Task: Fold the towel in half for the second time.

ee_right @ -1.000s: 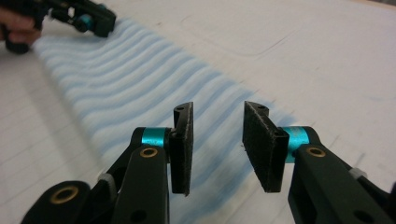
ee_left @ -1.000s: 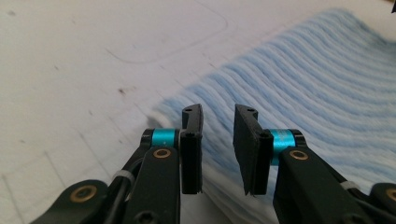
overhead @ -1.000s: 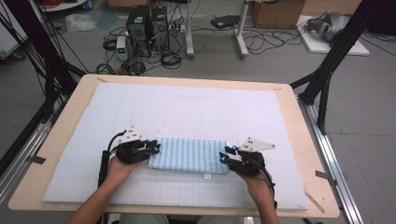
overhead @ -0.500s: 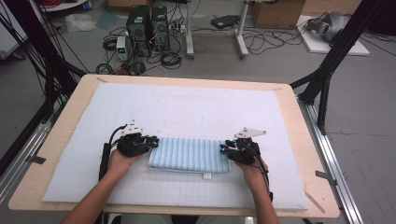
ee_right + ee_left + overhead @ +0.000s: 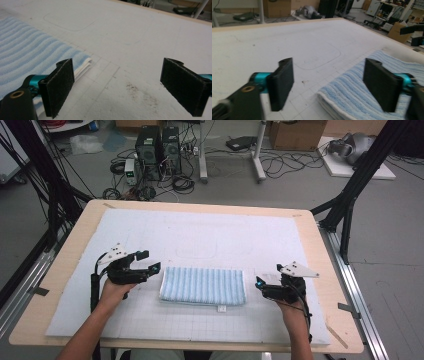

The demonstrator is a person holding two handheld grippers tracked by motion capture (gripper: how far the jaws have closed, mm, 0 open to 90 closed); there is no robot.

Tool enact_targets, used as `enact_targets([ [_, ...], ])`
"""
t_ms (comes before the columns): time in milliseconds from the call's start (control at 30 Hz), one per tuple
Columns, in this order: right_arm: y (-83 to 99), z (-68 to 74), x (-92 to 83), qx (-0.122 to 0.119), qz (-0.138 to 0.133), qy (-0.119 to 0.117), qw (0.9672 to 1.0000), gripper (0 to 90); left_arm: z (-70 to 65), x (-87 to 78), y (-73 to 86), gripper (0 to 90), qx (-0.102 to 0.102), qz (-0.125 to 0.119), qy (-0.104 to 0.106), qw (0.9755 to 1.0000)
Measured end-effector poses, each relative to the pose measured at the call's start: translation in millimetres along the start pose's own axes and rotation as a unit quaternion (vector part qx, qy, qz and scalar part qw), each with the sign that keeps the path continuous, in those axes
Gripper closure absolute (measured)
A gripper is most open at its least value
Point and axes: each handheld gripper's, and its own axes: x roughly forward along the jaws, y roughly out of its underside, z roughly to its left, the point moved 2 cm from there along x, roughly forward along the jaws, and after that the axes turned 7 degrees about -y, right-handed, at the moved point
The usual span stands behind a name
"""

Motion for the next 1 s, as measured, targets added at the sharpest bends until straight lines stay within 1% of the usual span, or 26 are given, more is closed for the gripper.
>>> enact_targets([
  [67, 1.8, 0.1, -7.4, -0.001, -0.021, -0.003, 0.9998, 11.2, 2.3, -5.8, -2.1, 20.0, 0.000, -0.014, -0.005, 0.9999],
  [100, 3.3, 0.1, -11.6, -0.002, -0.029, -0.002, 0.9996, 11.1, 3.0, -7.3, -2.1, 18.7, 0.002, -0.016, -0.009, 0.9998],
  [233, 4.0, -4.1, -17.8, -0.010, -0.040, -0.002, 0.9992, 11.0, 4.7, -10.3, -1.4, 18.6, 0.005, -0.018, -0.016, 0.9997],
  [367, 2.1, -10.4, -17.2, -0.008, -0.040, 0.002, 0.9992, 11.0, 4.0, -15.7, -1.2, 18.9, 0.011, -0.024, -0.027, 0.9993],
  [433, 0.5, -12.3, -16.0, -0.009, -0.039, 0.004, 0.9992, 11.0, 5.6, -17.5, -1.1, 18.9, 0.008, -0.028, -0.031, 0.9991],
  [567, 0.2, -11.6, -16.8, -0.010, -0.032, 0.007, 0.9994, 11.0, 9.7, -20.1, 0.5, 19.1, 0.001, -0.031, -0.040, 0.9987],
  [667, -0.2, -10.2, -18.6, -0.008, -0.034, 0.009, 0.9994, 11.0, 9.8, -20.6, 1.3, 19.5, 0.000, -0.031, -0.043, 0.9986],
  [933, -0.7, -6.3, -20.3, -0.009, -0.035, 0.007, 0.9993, 11.0, 10.3, -20.6, 0.5, 20.3, 0.001, -0.031, -0.041, 0.9987],
  [1000, 0.1, -6.5, -20.2, -0.007, -0.030, 0.007, 0.9995, 11.0, 11.0, -20.4, 0.8, 20.6, -0.003, -0.031, -0.042, 0.9986],
])
